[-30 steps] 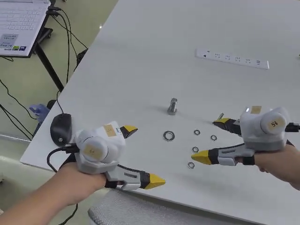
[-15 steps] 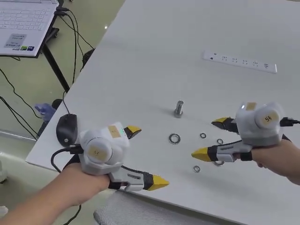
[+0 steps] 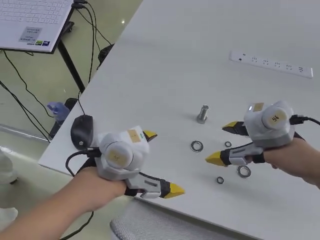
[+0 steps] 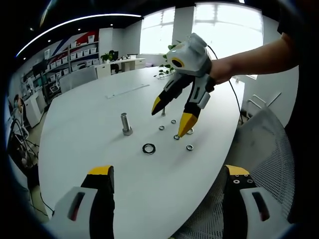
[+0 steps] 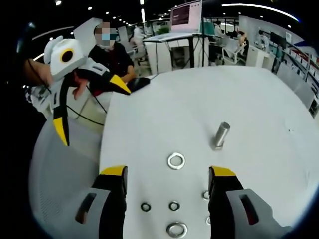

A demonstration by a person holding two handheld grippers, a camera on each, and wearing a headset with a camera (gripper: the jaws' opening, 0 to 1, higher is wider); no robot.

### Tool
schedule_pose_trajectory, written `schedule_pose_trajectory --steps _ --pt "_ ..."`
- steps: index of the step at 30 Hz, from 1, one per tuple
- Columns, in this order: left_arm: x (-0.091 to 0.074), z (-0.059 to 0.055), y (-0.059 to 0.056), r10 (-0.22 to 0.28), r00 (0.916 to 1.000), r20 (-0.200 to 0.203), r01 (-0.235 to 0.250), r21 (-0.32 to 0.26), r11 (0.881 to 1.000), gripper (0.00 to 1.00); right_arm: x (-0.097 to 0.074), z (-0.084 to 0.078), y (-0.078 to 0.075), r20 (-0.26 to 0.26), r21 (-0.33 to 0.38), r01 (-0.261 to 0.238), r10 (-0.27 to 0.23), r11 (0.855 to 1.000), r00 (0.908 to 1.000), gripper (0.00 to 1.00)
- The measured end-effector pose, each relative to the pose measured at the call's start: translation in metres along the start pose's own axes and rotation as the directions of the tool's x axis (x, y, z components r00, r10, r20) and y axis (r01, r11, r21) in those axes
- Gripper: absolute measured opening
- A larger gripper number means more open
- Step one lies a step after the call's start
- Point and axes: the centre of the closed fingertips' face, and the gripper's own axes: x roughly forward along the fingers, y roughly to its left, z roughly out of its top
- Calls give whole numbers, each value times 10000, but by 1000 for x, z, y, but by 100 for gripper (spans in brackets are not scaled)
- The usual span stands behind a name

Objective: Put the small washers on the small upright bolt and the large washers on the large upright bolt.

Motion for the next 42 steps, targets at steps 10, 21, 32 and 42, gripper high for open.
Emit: schedule_pose_trajectory --steps 10,21,32,42 --pt "3 -6 -4 -165 9997 -158 166 32 9999 91 17 -7 -6 -970 -875 -206 120 9960 9952 63" --pt "4 -11 -4 -220 9994 -263 221 40 9997 91 39 -8 -11 -1846 -1662 -590 278 9843 9824 56" --pt "3 -15 -5 -254 9991 -343 259 145 9996 89 56 -19 -11 -2721 -2045 -777 196 9758 9621 52" --pt "2 -17 -3 -296 9988 -399 303 161 9994 88 67 -22 -9 -3196 -2267 -902 134 9698 9474 48"
